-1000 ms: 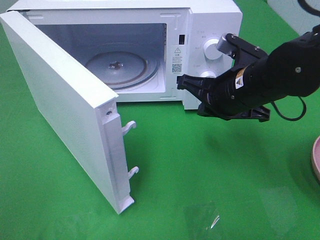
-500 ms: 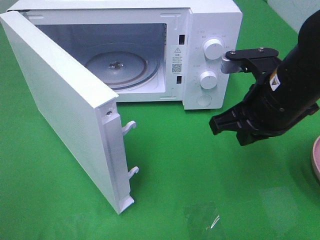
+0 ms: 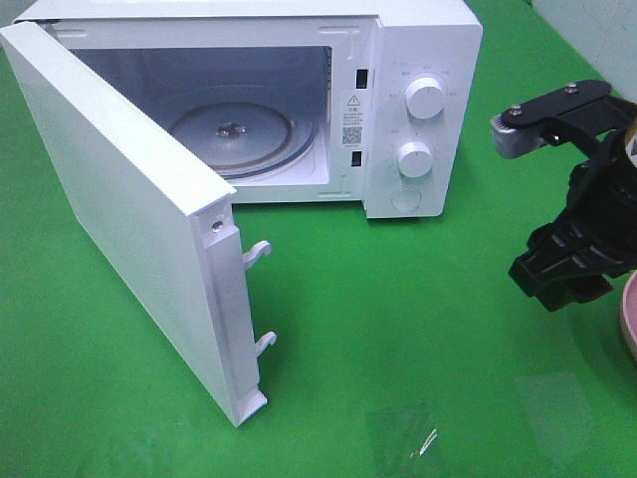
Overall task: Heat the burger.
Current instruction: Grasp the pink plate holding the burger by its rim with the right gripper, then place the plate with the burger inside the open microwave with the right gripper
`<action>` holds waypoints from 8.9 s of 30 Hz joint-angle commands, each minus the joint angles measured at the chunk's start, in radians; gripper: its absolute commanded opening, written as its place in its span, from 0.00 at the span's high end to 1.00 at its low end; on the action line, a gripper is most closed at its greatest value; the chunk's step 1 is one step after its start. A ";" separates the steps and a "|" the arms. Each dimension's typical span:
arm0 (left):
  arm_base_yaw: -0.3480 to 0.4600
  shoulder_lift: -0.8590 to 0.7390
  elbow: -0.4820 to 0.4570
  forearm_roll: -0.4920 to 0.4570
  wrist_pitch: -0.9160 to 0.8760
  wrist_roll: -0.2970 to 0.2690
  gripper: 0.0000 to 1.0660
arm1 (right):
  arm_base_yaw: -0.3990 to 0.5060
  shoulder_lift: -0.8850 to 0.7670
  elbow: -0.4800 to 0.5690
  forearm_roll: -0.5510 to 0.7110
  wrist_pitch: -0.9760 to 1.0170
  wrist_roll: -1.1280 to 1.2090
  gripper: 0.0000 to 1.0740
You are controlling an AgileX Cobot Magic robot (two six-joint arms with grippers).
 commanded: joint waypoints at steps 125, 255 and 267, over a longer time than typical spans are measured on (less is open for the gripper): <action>-0.002 -0.015 0.003 -0.010 -0.010 -0.002 0.08 | -0.516 0.356 0.207 -0.007 -0.428 -0.068 1.00; -0.002 -0.015 0.003 -0.010 -0.010 -0.002 0.08 | 0.216 -0.125 0.274 -0.375 0.067 0.324 1.00; -0.002 -0.015 0.003 -0.010 -0.010 -0.002 0.08 | 0.322 -0.133 0.274 -0.375 0.104 0.342 1.00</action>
